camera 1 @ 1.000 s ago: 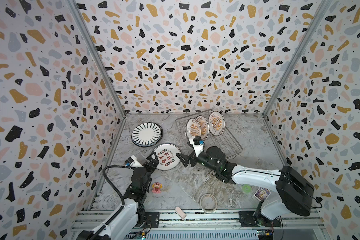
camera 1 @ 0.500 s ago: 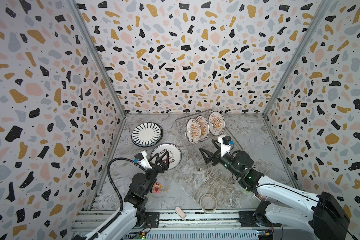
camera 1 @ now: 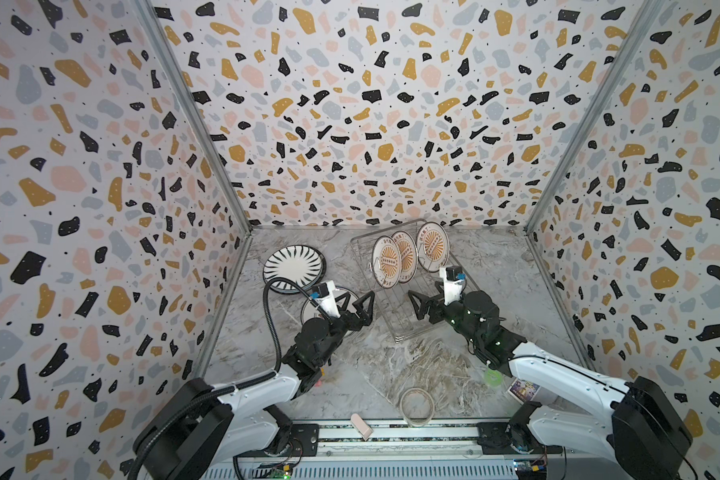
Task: Unload the plates from the dish rack
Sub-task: 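Withdraw the left gripper from the stack while the right gripper pulls back from the rack, then reach the right gripper into the rack to a sunburst plate's rim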
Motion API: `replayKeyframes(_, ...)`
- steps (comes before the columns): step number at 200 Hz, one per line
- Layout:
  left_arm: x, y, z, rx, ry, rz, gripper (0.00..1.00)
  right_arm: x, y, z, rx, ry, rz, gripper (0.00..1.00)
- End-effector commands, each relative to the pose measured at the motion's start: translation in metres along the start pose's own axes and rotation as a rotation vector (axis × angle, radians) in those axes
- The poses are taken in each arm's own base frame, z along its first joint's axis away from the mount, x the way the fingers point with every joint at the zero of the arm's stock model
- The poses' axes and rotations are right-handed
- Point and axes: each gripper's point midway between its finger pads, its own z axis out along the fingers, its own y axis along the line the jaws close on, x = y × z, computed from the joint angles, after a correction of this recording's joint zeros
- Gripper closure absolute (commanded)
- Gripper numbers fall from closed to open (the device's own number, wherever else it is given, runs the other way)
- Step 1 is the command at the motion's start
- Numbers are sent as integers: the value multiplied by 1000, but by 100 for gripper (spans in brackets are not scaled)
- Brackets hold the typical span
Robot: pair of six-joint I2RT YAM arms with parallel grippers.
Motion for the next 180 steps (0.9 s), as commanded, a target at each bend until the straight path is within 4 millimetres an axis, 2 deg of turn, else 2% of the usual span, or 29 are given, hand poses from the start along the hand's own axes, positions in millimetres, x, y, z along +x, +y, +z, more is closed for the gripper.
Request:
replayKeyframes(1, -21, -22, 18, 55, -70, 22, 0, -26, 9, 10, -32, -43, -50, 1)
replayKeyframes(24, -22, -23, 32, 44, -79, 31, 0, -28, 1, 24, 21, -38, -62, 1)
replayKeyframes(54, -33, -24, 40, 43, -127, 23, 0, -44, 1, 36, 36, -76, -77, 1)
replayKeyframes(81, -43, -13, 37, 0, -166, 26, 0, -56, -1, 53, 67, -96, -87, 1)
replayKeyframes(104, -43, -5, 34, -36, -174, 53, 0, -64, -3, 66, 85, -114, -107, 1)
replayKeyframes(118, -41, -12, 40, 62, -139, 32, 0, -68, -5, 78, 93, -107, -109, 0)
replayKeyframes(140, -49, 1, 46, 168, -123, -64, 0, -67, -7, 100, 105, -63, -110, 11)
replayKeyframes(157, -49, 14, 46, 139, -138, -62, 0, -65, -13, 112, 144, -39, -104, 29)
replayKeyframes(180, -45, 19, 48, 115, -129, -54, 1, -59, -25, 126, 197, -9, -96, 40)
